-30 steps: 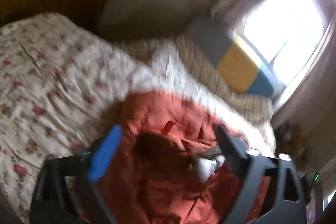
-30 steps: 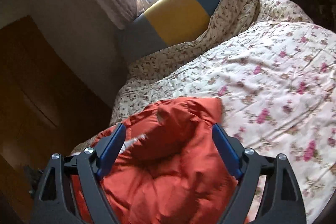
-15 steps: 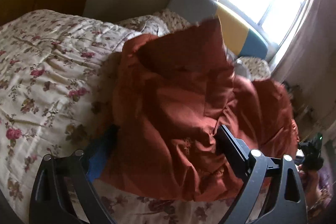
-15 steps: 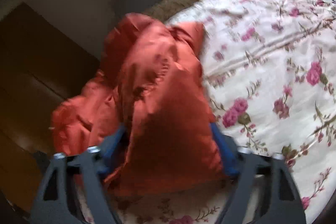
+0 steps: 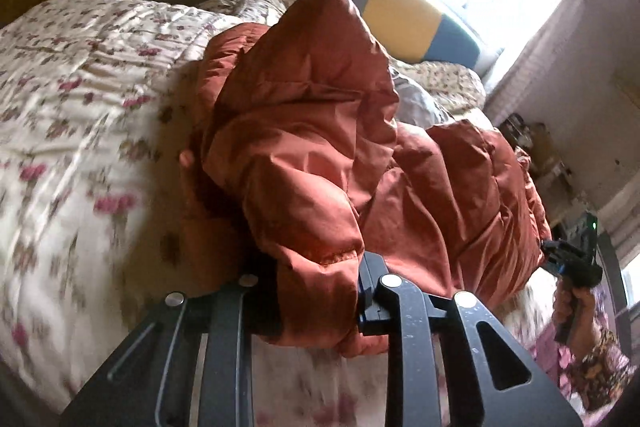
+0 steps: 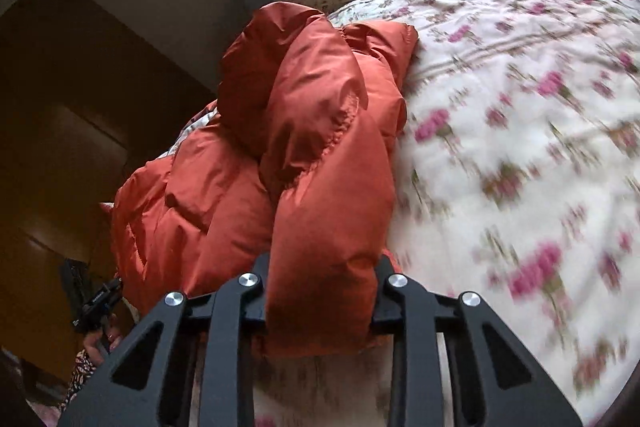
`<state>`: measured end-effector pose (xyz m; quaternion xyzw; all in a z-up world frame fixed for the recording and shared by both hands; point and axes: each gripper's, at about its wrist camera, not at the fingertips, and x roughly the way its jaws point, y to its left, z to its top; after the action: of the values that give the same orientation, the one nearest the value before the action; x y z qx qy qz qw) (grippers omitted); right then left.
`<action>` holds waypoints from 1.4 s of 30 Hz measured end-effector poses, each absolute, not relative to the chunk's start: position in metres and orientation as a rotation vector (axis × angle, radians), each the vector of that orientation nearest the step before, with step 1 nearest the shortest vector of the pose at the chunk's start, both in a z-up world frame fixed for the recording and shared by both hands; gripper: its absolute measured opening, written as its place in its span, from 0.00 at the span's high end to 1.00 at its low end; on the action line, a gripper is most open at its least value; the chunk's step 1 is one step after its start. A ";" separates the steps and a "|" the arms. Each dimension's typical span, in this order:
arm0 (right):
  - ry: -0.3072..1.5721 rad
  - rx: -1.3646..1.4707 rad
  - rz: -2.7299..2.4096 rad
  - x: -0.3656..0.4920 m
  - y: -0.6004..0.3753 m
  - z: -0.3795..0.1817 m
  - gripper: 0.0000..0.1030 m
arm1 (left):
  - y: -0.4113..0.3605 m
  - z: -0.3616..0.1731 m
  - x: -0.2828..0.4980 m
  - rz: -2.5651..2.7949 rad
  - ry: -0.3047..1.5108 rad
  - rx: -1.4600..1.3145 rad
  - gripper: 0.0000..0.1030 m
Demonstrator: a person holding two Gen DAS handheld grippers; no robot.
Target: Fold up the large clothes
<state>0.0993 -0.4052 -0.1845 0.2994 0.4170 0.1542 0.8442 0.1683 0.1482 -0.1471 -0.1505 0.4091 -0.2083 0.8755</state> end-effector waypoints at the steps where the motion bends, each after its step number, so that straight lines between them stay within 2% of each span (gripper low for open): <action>1: 0.885 0.634 0.328 0.086 -0.408 -0.184 0.75 | 0.148 -0.147 0.154 -0.446 0.859 -0.313 0.77; 6: 0.905 0.616 0.315 0.032 -0.417 -0.182 0.73 | 0.144 -0.143 0.099 -0.479 0.872 -0.306 0.77; 7: 0.909 0.615 0.309 0.022 -0.419 -0.182 0.70 | 0.143 -0.142 0.092 -0.483 0.868 -0.295 0.77; 8: 0.913 0.613 0.302 0.017 -0.420 -0.182 0.62 | 0.141 -0.141 0.086 -0.487 0.865 -0.280 0.76; 9: 0.915 0.603 0.287 0.015 -0.421 -0.181 0.58 | 0.140 -0.138 0.082 -0.479 0.858 -0.260 0.74; 11: 0.881 0.561 0.237 0.012 -0.427 -0.172 0.41 | 0.142 -0.129 0.082 -0.457 0.834 -0.244 0.68; 14: 0.801 0.497 0.180 0.020 -0.437 -0.150 0.30 | 0.148 -0.114 0.089 -0.434 0.772 -0.251 0.54; 15: 0.795 0.475 0.183 0.026 -0.437 -0.145 0.29 | 0.148 -0.110 0.093 -0.442 0.762 -0.250 0.47; 19: 0.784 0.342 0.170 0.066 -0.426 -0.128 0.28 | 0.137 -0.102 0.119 -0.446 0.742 -0.199 0.46; 20: 0.790 0.318 0.161 0.074 -0.424 -0.127 0.29 | 0.135 -0.102 0.125 -0.445 0.744 -0.198 0.46; 23: 0.809 0.236 0.133 0.097 -0.409 -0.126 0.48 | 0.135 -0.102 0.145 -0.418 0.759 -0.181 0.46; 28: 0.822 0.175 0.114 0.101 -0.406 -0.130 0.66 | 0.151 -0.099 0.149 -0.424 0.780 -0.066 0.44; 30: 0.820 0.182 0.108 0.105 -0.406 -0.136 0.74 | 0.165 -0.099 0.143 -0.438 0.790 -0.086 0.38; 31: 0.819 0.189 0.105 0.108 -0.405 -0.139 0.76 | 0.176 -0.098 0.138 -0.441 0.780 -0.124 0.30; 33: 0.810 0.214 0.100 0.106 -0.409 -0.141 0.80 | 0.194 -0.093 0.134 -0.413 0.736 -0.203 0.22; 36: 0.791 0.235 0.094 0.103 -0.408 -0.136 0.83 | 0.191 -0.081 0.145 -0.409 0.697 -0.260 0.19; 40: 0.769 0.244 0.096 0.099 -0.408 -0.124 0.86 | 0.143 -0.079 0.177 -0.419 0.713 -0.112 0.19; 41: 0.759 0.247 0.099 0.098 -0.408 -0.119 0.86 | 0.131 -0.083 0.187 -0.417 0.734 -0.076 0.21; 42: 0.752 0.249 0.098 0.099 -0.406 -0.116 0.87 | 0.121 -0.088 0.196 -0.422 0.763 -0.055 0.50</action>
<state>0.0988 -0.4062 -0.1161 0.1214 0.3659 0.0477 0.9214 0.1962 0.1213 -0.0879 -0.0268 0.3695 -0.2042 0.9061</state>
